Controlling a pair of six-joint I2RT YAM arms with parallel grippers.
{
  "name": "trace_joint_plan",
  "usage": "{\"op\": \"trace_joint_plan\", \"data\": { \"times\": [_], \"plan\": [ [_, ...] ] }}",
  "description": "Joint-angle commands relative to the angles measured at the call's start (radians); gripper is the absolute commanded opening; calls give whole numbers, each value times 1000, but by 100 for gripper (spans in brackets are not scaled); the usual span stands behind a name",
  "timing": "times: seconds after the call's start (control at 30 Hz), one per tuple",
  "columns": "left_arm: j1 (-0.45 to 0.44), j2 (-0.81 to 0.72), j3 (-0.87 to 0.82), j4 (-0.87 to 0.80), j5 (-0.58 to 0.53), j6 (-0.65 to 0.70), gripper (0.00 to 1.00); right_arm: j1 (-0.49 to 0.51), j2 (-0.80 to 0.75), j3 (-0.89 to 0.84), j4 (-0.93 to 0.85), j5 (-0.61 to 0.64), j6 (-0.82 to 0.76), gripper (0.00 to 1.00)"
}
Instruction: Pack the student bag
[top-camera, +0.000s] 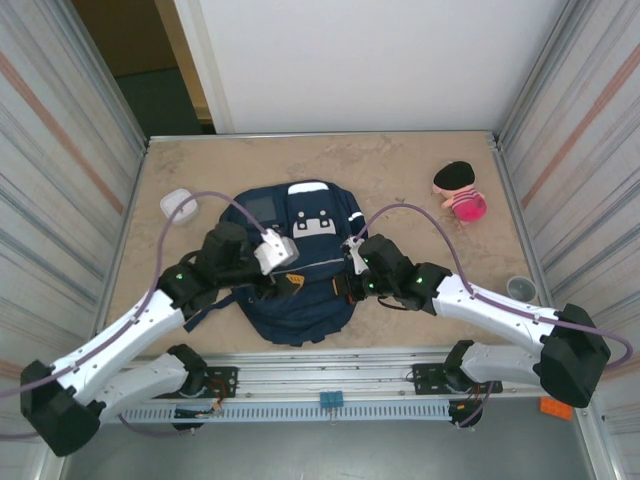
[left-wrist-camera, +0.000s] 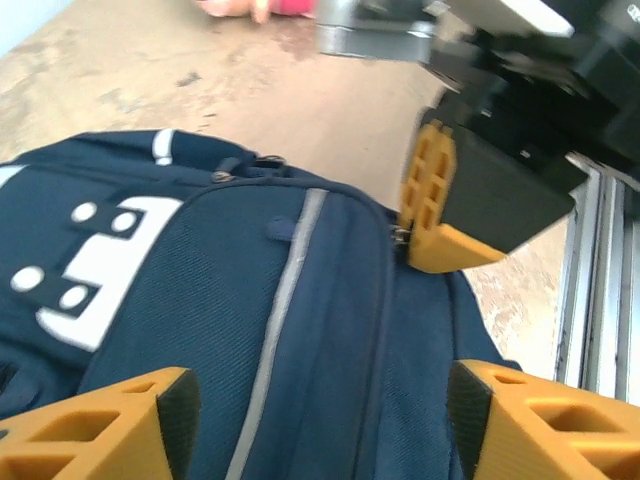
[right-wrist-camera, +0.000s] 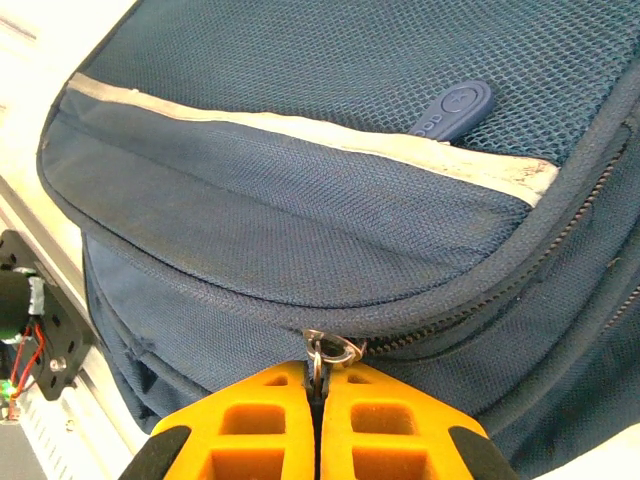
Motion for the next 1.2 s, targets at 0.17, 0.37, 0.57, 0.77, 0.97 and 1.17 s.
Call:
{"op": "trace_joint_plan", "data": {
  "times": [0.17,0.37,0.57,0.77,0.97,1.17],
  "plan": [
    [-98,222,59,96,-40,176,71,-2,-2,4,69,-60,19,0],
    [-122,332,78,121,-97,192,50,-14,-19,4,67,-77,19,0],
    [-124,303,53,140,-108,228,0,-53,-67,-14,56,-92,16,0],
    [-120,207,-21,158,-80,274,0,-146,-91,-35,2,-99,2,0],
    [-102,150,-52,151,-20,292,0,-244,-92,-28,-40,-109,-34,0],
    [-103,131,-48,127,30,301,0,-367,-7,-7,-43,-115,-81,0]
  ]
}}
